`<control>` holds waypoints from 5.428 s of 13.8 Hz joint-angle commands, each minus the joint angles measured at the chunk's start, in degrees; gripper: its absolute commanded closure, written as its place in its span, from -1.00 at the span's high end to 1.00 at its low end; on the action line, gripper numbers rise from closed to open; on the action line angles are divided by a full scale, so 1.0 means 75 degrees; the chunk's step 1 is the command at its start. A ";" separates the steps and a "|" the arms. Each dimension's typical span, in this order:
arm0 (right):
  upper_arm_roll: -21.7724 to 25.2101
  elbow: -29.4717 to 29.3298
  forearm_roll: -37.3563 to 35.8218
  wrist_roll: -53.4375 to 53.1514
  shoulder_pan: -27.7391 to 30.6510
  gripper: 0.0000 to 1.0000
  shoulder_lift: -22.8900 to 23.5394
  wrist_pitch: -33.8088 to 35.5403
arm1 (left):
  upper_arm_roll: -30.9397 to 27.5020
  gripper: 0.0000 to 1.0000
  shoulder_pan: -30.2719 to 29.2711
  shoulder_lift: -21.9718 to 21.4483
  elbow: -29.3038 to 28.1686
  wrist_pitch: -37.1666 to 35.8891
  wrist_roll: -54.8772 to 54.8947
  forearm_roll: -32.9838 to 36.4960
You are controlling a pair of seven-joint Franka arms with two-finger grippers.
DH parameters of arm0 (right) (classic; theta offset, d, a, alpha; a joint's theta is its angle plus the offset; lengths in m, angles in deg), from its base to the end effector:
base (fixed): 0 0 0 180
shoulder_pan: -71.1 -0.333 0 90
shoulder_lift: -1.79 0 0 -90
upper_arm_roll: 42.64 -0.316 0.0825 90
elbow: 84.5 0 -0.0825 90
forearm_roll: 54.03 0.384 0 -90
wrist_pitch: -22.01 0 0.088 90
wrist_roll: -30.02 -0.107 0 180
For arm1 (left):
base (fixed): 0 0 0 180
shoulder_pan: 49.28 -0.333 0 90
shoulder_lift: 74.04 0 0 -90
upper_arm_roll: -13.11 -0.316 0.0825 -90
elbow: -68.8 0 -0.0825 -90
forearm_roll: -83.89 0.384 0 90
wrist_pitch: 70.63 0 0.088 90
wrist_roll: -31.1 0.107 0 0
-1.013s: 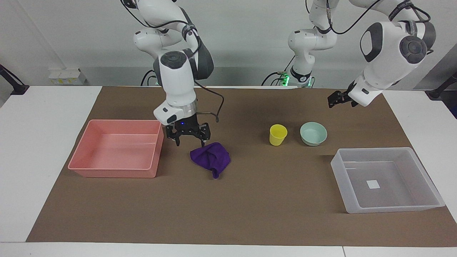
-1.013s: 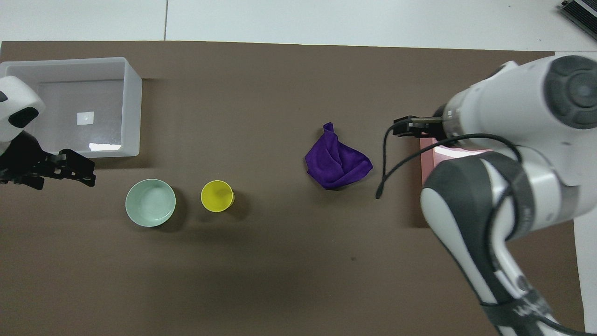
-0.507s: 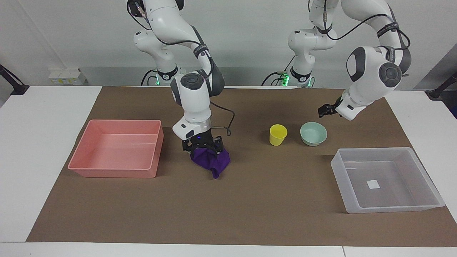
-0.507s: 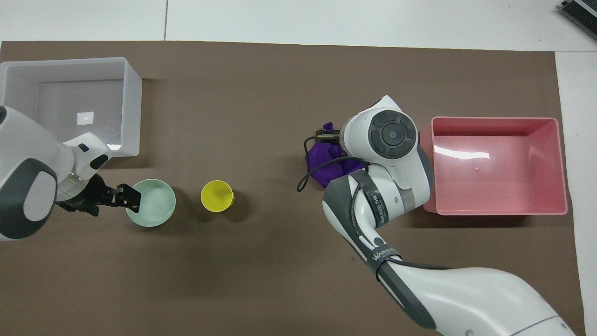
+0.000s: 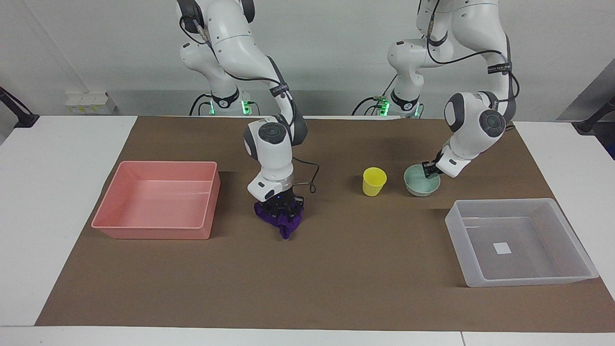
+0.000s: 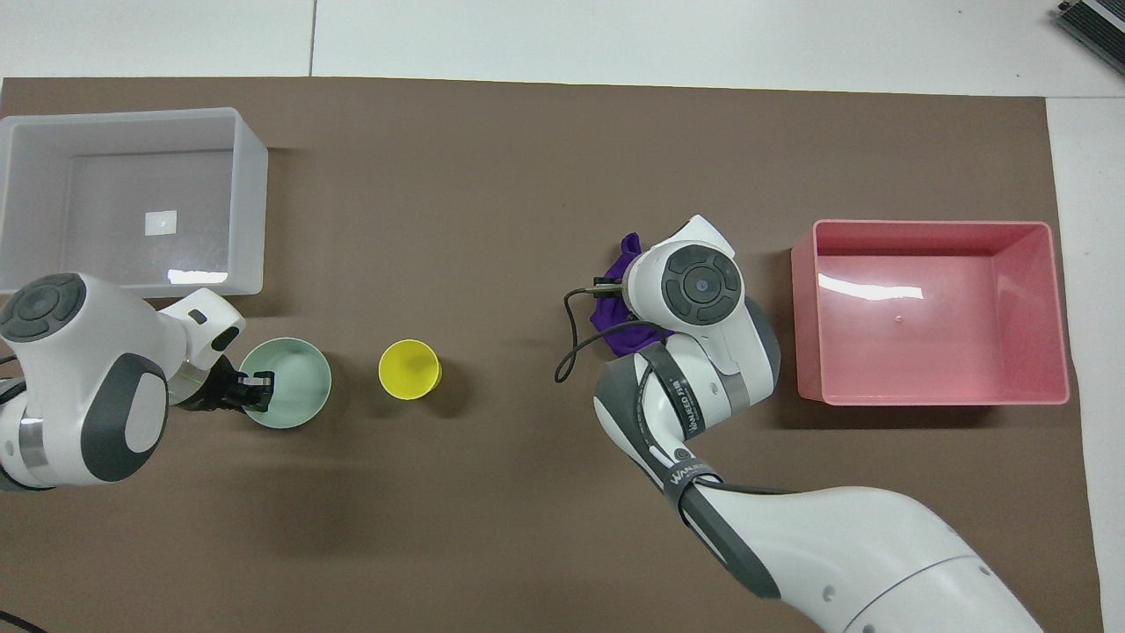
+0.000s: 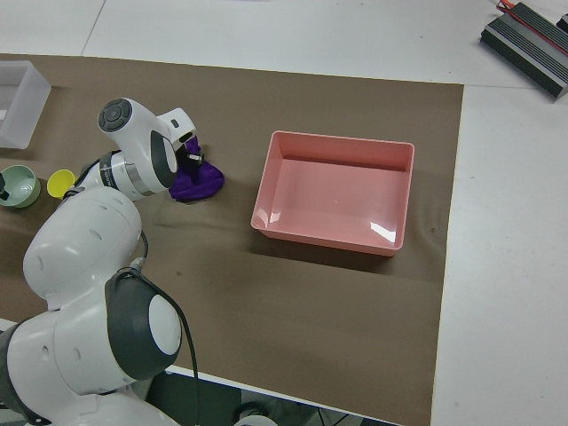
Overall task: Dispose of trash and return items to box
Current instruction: 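Grasp the purple cloth with the right gripper while the left gripper grasps the bowl, then carry the cloth into the pink box while the left gripper carries the bowl, then release the cloth and bowl, withdrawing both grippers from the boxes, then reach the left gripper to the yellow cup and grasp its rim, then carry the yellow cup with the left gripper into the clear box beside the bowl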
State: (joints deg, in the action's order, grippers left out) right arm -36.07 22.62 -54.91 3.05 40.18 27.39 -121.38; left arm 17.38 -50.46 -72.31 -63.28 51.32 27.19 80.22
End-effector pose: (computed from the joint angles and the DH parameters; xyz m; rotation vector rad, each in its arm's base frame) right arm 0.5948 0.2753 0.2953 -3.0977 0.0285 -0.3039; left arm 0.4896 -0.0293 0.3174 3.0834 0.0827 -0.3247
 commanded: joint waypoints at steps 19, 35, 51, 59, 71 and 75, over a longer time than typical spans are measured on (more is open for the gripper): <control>0.0085 0.1265 -0.0024 0.4801 0.3992 -1.00 -0.3367 0.2634 | -0.0054 -1.00 -0.1906 0.3296 0.7180 -0.2016 0.0158 -0.0190; -0.0032 0.2289 0.0047 0.4242 0.4042 1.00 -0.2650 0.0601 | -0.0066 1.00 -0.1883 0.4237 0.7098 -0.0897 0.0545 -0.0143; 0.0120 -0.1764 0.0082 0.3230 0.3431 1.00 -0.3752 0.6740 | 0.0040 1.00 0.1525 -0.1039 0.0797 -0.0201 -0.1397 -0.1174; 0.0085 -0.2026 -0.0023 0.3548 0.3408 1.00 -0.4033 0.7458 | 0.0028 -0.88 0.2547 -0.0335 -0.0554 0.2302 -0.2022 -0.1174; 0.0085 -0.1684 -0.0036 0.3701 0.3408 1.00 -0.4198 0.7247 | -0.0031 -1.00 0.0559 0.0133 0.4034 -0.3025 -0.2492 -0.0975; 0.0085 -0.1766 -0.0035 0.3677 0.3408 1.00 -0.4152 0.7282 | -0.0042 -1.00 -0.1059 0.0974 0.5361 -0.3160 -0.1041 -0.0437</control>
State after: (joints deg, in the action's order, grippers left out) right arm -35.25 7.88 -55.14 29.54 65.44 -2.38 -65.75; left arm 16.34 -54.48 -71.73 -29.40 28.79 15.42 74.92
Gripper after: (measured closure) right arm 0.000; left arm 0.969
